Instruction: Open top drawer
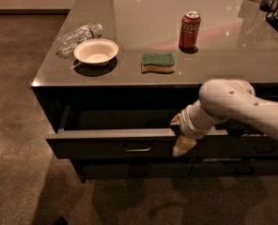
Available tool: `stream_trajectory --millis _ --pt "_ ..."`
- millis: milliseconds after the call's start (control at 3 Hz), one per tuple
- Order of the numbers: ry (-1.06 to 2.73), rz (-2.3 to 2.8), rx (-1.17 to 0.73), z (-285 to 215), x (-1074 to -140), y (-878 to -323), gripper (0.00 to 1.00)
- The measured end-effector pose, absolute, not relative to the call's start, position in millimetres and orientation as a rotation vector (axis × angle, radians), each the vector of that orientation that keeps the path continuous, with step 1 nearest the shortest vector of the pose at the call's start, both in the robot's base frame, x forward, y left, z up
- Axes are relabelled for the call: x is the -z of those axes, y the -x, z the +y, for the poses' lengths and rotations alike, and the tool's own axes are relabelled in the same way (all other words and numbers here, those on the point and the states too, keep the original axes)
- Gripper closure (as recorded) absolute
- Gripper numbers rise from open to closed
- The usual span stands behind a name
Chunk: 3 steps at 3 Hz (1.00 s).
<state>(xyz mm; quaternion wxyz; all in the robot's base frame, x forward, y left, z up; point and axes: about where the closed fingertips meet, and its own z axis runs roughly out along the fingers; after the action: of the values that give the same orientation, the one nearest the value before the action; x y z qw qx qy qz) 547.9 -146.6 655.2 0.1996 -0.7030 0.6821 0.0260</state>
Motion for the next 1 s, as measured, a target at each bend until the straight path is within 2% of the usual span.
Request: stream_trajectory --millis 333,667,1000 --pt "1.975 1.890 -0.133 -151 -660 -494 0.03" --pt "1.971 1.893 -0.159 -158 -672 -451 0.00" --pt "1.971 1.893 -0.159 -158 -672 -451 0.00"
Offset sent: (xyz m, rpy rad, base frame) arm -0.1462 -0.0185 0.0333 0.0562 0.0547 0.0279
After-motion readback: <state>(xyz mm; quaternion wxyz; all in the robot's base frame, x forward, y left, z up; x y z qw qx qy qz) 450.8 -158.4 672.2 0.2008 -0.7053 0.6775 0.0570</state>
